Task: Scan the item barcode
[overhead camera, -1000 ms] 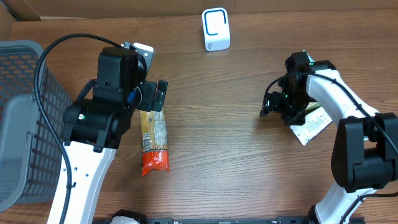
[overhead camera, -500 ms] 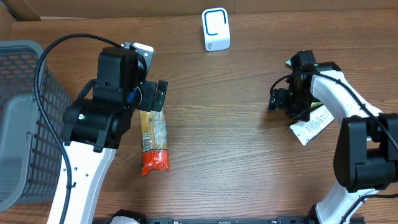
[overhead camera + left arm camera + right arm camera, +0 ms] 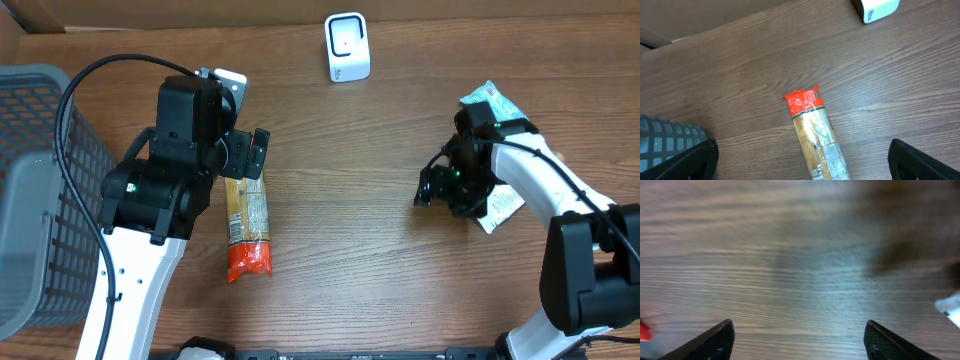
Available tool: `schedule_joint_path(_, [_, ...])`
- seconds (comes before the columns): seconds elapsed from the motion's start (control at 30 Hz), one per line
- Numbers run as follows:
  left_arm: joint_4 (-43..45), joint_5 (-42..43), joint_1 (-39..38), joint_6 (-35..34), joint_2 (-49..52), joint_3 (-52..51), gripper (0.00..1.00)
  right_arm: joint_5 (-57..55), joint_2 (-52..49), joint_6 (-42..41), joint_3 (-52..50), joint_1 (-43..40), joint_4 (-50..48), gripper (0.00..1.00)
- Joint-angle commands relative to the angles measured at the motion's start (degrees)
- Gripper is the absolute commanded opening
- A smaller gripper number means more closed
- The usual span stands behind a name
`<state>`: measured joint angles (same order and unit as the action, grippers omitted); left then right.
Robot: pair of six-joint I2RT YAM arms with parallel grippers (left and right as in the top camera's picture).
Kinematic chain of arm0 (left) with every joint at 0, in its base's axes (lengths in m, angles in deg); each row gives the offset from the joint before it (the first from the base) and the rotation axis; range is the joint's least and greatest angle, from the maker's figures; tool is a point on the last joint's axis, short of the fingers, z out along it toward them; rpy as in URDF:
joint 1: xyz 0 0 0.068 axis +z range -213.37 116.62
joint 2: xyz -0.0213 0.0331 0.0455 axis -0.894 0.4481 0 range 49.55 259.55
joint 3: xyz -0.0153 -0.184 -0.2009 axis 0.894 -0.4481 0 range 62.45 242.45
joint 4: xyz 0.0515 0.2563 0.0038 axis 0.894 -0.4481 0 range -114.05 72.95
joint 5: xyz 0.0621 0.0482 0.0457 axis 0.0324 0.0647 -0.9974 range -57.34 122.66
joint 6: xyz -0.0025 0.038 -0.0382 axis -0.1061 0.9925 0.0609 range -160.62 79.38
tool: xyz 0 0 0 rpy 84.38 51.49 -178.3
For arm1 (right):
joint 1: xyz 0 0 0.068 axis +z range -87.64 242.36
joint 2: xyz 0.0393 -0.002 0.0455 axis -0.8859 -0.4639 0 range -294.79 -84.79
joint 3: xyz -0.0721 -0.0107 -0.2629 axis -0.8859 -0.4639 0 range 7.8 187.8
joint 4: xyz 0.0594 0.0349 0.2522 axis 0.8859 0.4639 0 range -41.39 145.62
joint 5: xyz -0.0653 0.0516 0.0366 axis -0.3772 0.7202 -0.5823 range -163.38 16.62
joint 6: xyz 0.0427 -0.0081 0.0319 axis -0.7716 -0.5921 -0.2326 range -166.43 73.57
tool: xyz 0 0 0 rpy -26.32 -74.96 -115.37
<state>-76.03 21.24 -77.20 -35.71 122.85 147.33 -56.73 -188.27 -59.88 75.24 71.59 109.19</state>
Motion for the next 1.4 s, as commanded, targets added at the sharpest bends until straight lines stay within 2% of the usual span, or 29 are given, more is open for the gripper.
schedule_joint_path(0.0, [0.04, -0.59, -0.07, 0.9, 0.15, 0.46, 0.99, -5.01, 0.72, -0.33, -1.01, -0.33, -1.31, 0.83])
schedule_joint_path(0.3, [0.04, -0.59, -0.07, 0.9, 0.15, 0.46, 0.99, -20.13, 0.72, -6.8, -2.49, -0.96, -2.08, 0.84])
schedule_joint_path(0.67, [0.04, -0.59, -0.07, 0.9, 0.15, 0.46, 1.0, -19.19, 0.72, -4.24, -0.74, -1.22, -7.06, 0.84])
schedule_joint_path(0.87, [0.04, -0.59, -0.07, 0.9, 0.15, 0.46, 1.0, -23.02, 0.72, -4.13, -0.7, -1.22, -8.09, 0.84])
schedule_joint_path(1.03, [0.04, -0.59, -0.07, 0.9, 0.15, 0.46, 1.0, -19.15, 0.72, -3.69, 2.21, -1.09, -5.38, 0.83])
schedule_joint_path(1.13, [0.04, -0.59, -0.07, 0.9, 0.15, 0.46, 0.99, -13.14, 0.74, -0.94, 6.69, -0.92, -1.55, 0.82])
schedule_joint_path(1.17, [0.04, -0.59, -0.07, 0.9, 0.15, 0.46, 1.0, -8.02, 0.74, 1.29, 9.66, -0.42, 0.33, 0.81])
schedule_joint_path(1.37, [0.04, -0.59, -0.07, 0.9, 0.15, 0.46, 0.99, 0.46, 0.72, 2.6, 16.57, 6.64, 1.81, 0.8])
